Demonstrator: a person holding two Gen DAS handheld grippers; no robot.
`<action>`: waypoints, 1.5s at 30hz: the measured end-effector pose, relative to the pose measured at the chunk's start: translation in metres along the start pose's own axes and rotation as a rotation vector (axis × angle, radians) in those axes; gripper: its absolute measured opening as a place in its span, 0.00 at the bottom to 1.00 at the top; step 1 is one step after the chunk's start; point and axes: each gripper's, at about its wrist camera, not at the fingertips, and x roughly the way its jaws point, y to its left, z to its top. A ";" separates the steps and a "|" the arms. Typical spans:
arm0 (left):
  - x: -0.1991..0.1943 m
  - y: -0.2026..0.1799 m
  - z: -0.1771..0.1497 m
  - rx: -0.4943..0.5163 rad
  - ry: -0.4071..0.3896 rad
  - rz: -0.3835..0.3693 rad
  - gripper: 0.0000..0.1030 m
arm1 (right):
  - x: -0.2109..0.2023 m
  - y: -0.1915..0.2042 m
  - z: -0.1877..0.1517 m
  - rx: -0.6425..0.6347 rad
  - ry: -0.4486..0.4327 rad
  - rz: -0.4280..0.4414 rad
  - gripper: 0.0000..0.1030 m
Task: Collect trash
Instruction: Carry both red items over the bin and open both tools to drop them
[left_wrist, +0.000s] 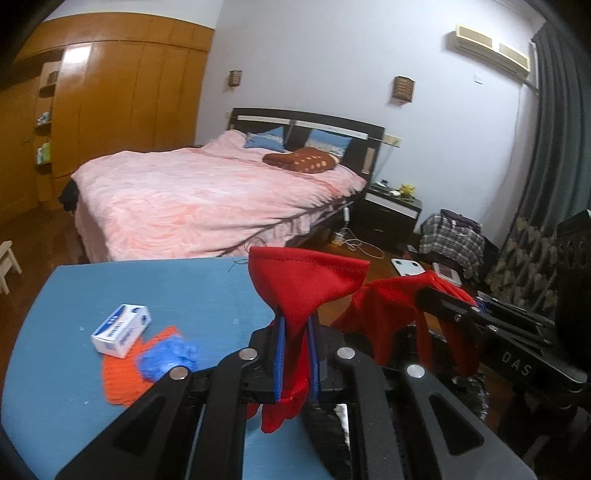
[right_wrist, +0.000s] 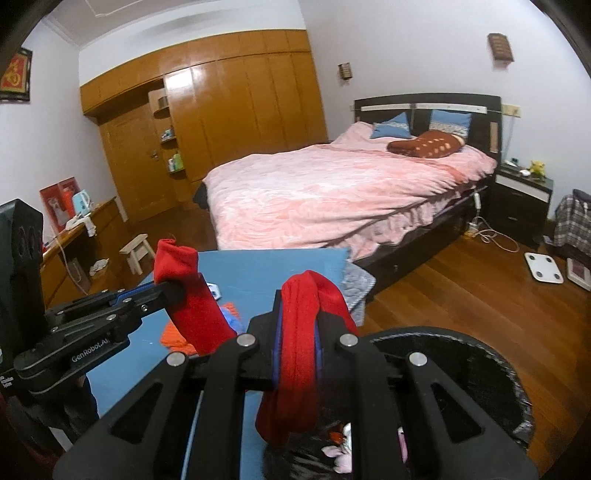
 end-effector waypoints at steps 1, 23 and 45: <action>0.001 -0.004 0.000 0.004 0.001 -0.008 0.11 | -0.004 -0.005 -0.001 0.004 -0.002 -0.009 0.12; 0.050 -0.096 -0.024 0.111 0.084 -0.162 0.11 | -0.043 -0.089 -0.047 0.094 0.046 -0.191 0.12; 0.068 -0.091 -0.036 0.096 0.137 -0.140 0.52 | -0.035 -0.115 -0.074 0.137 0.112 -0.289 0.66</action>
